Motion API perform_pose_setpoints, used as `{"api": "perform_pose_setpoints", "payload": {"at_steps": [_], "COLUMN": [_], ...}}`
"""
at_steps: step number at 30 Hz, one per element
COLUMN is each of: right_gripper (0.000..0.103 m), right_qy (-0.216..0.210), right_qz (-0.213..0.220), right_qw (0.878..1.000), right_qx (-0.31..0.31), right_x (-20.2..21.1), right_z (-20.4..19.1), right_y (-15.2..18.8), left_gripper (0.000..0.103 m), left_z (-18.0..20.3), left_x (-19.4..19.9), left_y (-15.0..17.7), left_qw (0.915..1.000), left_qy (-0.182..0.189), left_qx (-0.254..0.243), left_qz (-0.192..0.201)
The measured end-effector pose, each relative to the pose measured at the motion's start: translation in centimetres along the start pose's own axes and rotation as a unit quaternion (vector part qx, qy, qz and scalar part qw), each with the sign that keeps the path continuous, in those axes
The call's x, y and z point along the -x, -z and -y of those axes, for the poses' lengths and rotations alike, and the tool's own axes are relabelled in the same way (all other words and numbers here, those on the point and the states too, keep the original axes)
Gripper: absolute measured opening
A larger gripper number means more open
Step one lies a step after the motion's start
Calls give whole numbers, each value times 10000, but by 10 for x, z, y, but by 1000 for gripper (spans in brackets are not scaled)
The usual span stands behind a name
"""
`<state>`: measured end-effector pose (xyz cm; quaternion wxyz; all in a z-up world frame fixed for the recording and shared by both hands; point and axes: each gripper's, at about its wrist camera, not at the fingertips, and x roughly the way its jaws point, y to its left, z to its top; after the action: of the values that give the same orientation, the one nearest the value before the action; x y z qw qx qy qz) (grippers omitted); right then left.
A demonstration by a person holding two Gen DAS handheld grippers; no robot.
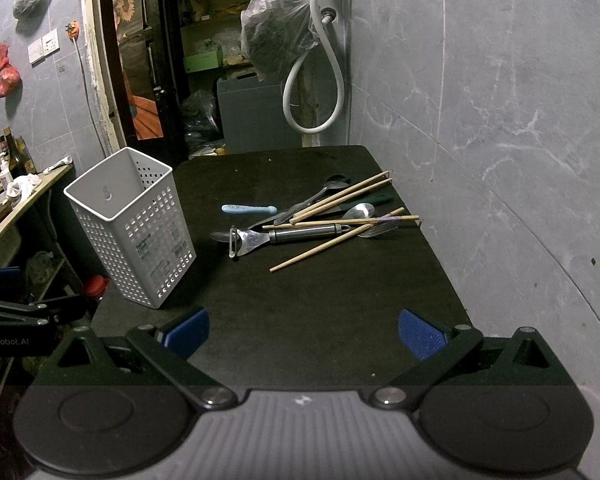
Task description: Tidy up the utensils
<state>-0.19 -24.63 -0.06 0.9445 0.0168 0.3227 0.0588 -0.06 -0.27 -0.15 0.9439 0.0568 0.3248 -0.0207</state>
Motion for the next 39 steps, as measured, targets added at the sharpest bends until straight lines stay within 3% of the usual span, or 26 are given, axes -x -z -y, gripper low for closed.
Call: {"api": "perform_pose_setpoints", "payload": {"at_steps": [15, 20, 30, 34, 39], "right_gripper": [103, 103, 103, 103, 103], "right_qy": [-8, -28, -155, -220, -183], "right_qz": [-40, -87, -177, -143, -175], "right_qw": [10000, 10000, 9997, 9996, 9996], "right_qx": [-4, -35, -52, -106, -85], "right_x": [-2, -1, -15, -19, -22], "right_z": [3, 5, 18, 25, 23], "right_y": [2, 4, 2, 3, 1], "left_gripper": [102, 102, 102, 102, 102], "left_z": [2, 6, -2, -3, -7], "left_x": [-2, -7, -28, -45, -76], "left_y": [3, 6, 5, -3, -16], "left_qw": [10000, 9998, 9957, 9921, 9925], "left_qy": [-5, -160, -798, -802, -711], "left_qx": [-3, 4, -177, -573, -760], "left_qz": [-52, -104, 436, 774, 646]}}
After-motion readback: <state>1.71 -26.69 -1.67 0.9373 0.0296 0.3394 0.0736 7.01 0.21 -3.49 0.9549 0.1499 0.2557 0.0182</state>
